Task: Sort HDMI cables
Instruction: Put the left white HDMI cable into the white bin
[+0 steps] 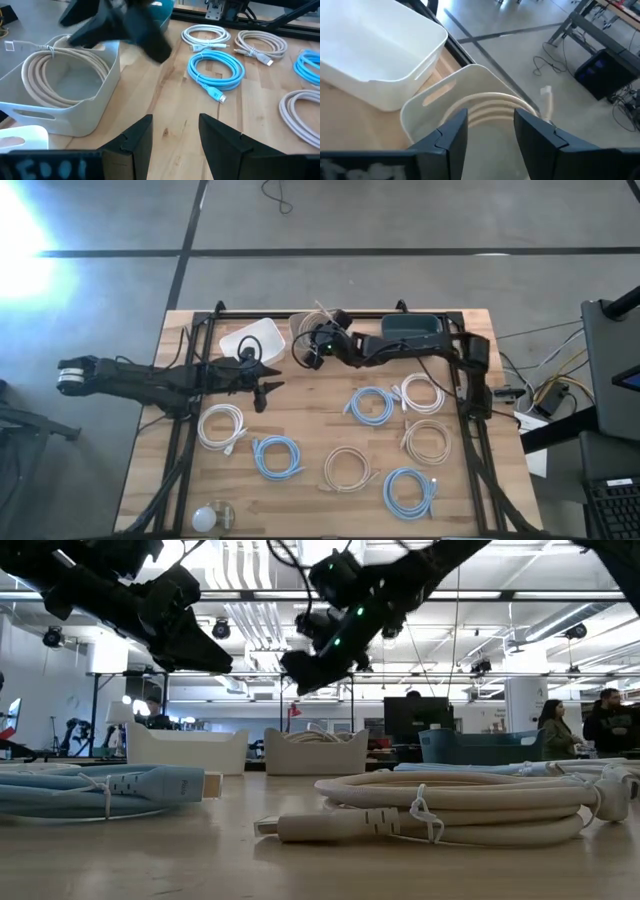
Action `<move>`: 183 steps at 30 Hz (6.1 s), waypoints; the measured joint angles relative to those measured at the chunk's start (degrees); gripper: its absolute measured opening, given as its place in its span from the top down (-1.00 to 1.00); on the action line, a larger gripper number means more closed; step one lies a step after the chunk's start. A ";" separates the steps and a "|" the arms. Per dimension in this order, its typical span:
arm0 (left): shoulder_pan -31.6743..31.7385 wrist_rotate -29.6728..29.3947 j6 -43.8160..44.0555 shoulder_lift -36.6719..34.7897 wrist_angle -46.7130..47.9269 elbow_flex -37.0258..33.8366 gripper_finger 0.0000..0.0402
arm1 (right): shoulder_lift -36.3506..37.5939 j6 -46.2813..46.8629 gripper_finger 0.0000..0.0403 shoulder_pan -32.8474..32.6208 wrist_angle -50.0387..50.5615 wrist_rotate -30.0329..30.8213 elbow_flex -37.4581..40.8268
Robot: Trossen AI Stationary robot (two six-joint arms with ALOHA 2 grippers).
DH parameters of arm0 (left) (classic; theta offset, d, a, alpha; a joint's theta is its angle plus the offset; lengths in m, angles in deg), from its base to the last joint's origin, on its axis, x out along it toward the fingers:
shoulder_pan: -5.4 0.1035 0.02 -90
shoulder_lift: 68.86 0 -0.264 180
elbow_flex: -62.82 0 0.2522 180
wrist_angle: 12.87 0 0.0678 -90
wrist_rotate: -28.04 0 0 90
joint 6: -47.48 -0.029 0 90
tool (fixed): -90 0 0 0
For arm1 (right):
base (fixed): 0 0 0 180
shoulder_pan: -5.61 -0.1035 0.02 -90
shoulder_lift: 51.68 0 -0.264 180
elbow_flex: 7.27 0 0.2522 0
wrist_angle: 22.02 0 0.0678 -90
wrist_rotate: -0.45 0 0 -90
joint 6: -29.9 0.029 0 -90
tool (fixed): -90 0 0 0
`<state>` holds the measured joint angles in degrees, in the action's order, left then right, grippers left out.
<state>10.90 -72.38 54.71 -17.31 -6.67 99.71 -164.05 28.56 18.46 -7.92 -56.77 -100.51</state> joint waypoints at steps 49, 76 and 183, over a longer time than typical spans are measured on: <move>-6.86 6.82 29.84 5.95 58.89 -0.63 0.36 | 29.50 22.33 0.59 -5.21 3.45 -1.92 33.03; -6.78 2.94 18.29 10.84 42.71 5.99 0.19 | 29.48 21.91 0.65 -5.49 3.56 -4.69 33.11; 1.16 -51.39 -1.00 16.26 52.63 30.86 0.84 | 27.57 22.20 0.69 -5.45 3.19 -4.70 34.29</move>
<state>12.06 -123.77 53.71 -1.05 45.96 130.57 -136.48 50.76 13.01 -4.73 -61.47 -66.22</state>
